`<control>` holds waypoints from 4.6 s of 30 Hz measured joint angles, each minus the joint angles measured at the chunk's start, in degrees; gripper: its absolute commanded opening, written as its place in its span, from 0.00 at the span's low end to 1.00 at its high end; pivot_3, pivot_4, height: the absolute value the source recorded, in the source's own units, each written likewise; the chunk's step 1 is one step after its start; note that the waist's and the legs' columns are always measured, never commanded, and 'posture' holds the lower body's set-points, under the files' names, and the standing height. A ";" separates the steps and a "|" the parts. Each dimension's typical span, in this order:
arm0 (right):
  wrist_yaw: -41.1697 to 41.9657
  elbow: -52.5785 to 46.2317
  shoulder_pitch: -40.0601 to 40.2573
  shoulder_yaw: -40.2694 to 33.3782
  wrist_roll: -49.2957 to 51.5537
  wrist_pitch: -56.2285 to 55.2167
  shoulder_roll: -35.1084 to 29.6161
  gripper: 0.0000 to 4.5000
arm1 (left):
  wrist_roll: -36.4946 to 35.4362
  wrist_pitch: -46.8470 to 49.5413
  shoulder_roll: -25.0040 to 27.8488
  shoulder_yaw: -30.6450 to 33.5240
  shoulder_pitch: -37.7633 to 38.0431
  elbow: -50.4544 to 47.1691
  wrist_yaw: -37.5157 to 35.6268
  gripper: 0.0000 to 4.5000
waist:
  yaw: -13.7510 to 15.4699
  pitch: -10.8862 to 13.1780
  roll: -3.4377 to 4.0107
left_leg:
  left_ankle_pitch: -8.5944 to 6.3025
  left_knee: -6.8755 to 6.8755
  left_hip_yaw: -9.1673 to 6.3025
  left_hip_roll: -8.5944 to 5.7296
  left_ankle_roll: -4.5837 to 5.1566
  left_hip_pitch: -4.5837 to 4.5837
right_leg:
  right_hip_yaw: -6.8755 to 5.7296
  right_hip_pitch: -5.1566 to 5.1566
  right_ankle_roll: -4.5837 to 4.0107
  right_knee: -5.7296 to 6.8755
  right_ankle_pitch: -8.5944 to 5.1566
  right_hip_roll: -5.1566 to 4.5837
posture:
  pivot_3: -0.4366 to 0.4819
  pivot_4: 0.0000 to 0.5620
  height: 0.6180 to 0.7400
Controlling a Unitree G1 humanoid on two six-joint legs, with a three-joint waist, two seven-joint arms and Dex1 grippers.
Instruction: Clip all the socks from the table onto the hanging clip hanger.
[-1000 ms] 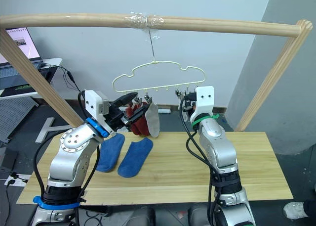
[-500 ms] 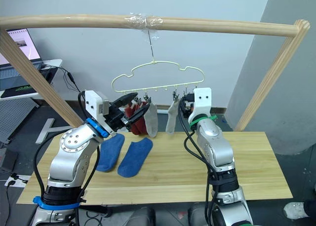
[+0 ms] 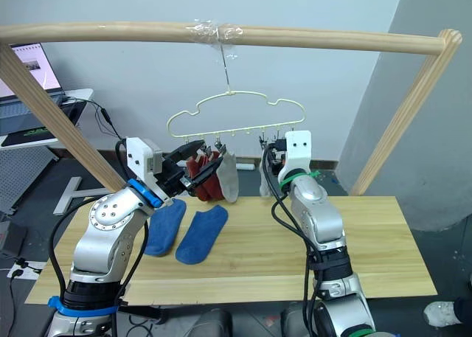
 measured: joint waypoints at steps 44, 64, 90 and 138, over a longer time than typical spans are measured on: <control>-0.73 10.87 -7.20 -1.18 -0.68 -5.43 3.31 0.56 | -4.41 3.97 -1.43 0.01 -1.67 -3.74 1.27 0.63 | 0.36 0.23 0.09 | 0.00 -0.09 0.12 0.02 0.01 0.08 | 0.09 0.01 0.00 -0.07 -0.01 0.01 | 0.48 0.24 1.00; -0.75 11.21 -7.20 -2.27 0.04 -5.58 3.24 0.04 | -4.57 5.04 -1.43 -0.01 -1.08 -4.48 1.32 0.63 | 0.81 0.55 0.20 | -0.01 -0.24 0.15 0.04 0.02 0.05 | 0.09 0.01 0.00 -0.29 -0.01 0.01 | 0.47 0.26 1.00; 0.39 11.01 -7.11 -1.38 -0.15 -5.57 1.63 0.35 | -3.82 4.92 -1.43 -0.03 0.31 -4.91 1.29 0.63 | 1.25 0.77 0.36 | -0.02 -0.37 0.16 0.05 0.03 -0.07 | 0.06 0.01 0.00 -0.63 -0.01 0.01 | 0.47 0.26 1.00; 2.61 10.48 -7.74 -1.81 -0.92 -4.92 -1.35 0.00 | -3.46 4.99 -1.18 -0.12 1.47 -5.37 1.25 0.63 | 1.31 1.26 0.37 | -0.02 -0.38 0.15 0.05 0.03 -0.11 | 0.05 0.00 0.00 -0.67 -0.01 0.00 | 0.47 0.29 1.00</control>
